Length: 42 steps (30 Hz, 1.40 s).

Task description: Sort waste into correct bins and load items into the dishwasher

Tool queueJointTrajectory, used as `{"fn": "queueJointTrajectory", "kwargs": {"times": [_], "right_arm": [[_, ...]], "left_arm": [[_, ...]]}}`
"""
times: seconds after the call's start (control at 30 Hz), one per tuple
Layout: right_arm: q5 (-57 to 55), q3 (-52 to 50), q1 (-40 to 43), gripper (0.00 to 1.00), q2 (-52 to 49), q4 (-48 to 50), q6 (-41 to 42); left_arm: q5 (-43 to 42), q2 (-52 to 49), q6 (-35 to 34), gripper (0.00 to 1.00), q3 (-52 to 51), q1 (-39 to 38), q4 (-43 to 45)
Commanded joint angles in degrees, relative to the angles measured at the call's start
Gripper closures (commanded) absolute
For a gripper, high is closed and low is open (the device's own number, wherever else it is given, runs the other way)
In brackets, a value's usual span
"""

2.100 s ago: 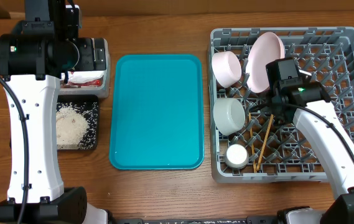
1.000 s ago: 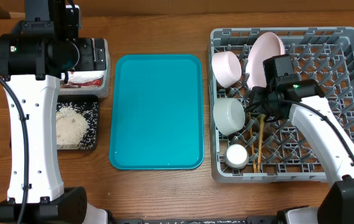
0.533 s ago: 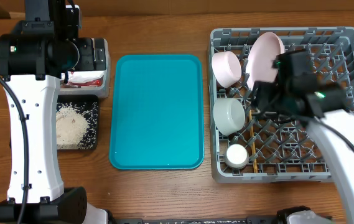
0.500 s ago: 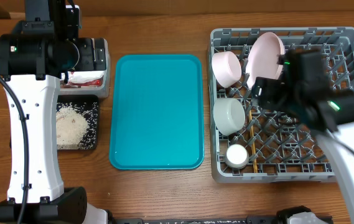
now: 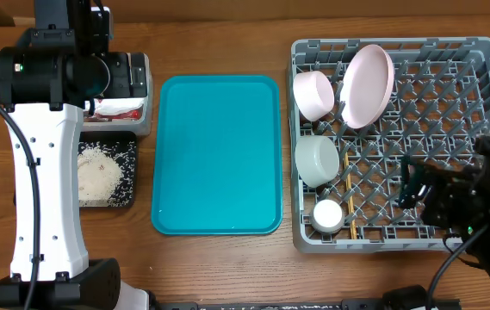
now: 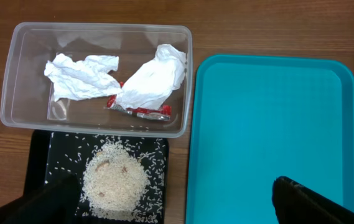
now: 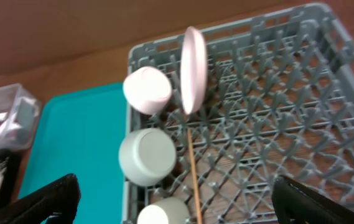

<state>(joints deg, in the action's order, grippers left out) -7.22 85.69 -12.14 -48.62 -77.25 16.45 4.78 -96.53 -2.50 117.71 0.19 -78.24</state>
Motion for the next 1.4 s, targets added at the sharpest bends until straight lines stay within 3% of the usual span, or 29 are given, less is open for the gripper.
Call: {"fn": "queueJointTrajectory", "kwargs": {"times": [0.0, 0.17, 0.4, 0.6, 0.8, 1.03, 1.2, 1.23, 1.37], "right_arm": [[-6.71, -0.55, -0.09, 0.00, 0.09, 1.27, -0.26], [-2.36, -13.35, 3.63, 0.00, 6.32, 17.20, -7.87], [8.83, -48.30, 8.59, 0.00, 25.42, 48.92, -7.72], [12.28, -67.49, 9.66, 0.00, 37.00, 68.04, -7.72], [11.61, -79.69, 9.64, 0.00, 45.92, 75.30, -7.74], [11.23, -85.26, 9.66, 0.00, 48.48, 82.18, -7.76], [10.95, -85.24, 9.66, 0.00, 48.48, 80.96, -7.93], [12.55, -85.24, 9.64, 0.00, 48.48, 74.14, -7.48], [12.90, -85.24, 9.66, 0.00, 48.48, 73.02, -7.50]], "left_arm": [[0.11, 0.59, 1.25, 0.00, 0.90, -0.31, 0.04], [0.13, 0.59, 1.25, 0.00, 0.90, -0.07, 0.04], [0.13, 0.59, 1.25, 0.00, 0.90, -0.22, 0.04], [0.11, 0.59, 1.25, 0.00, 0.90, -0.20, 0.04], [0.11, 0.59, 1.25, 0.00, 0.90, -0.22, 0.04], [0.11, 0.59, 1.25, 0.00, 0.90, -0.20, 0.04], [0.11, 0.59, 1.25, 0.00, 0.90, -0.22, 0.04], [0.11, 0.59, 1.25, 0.00, 0.90, -0.20, 0.04], [0.11, 0.59, 1.25, 0.00, 0.90, -0.20, 0.04]]}}
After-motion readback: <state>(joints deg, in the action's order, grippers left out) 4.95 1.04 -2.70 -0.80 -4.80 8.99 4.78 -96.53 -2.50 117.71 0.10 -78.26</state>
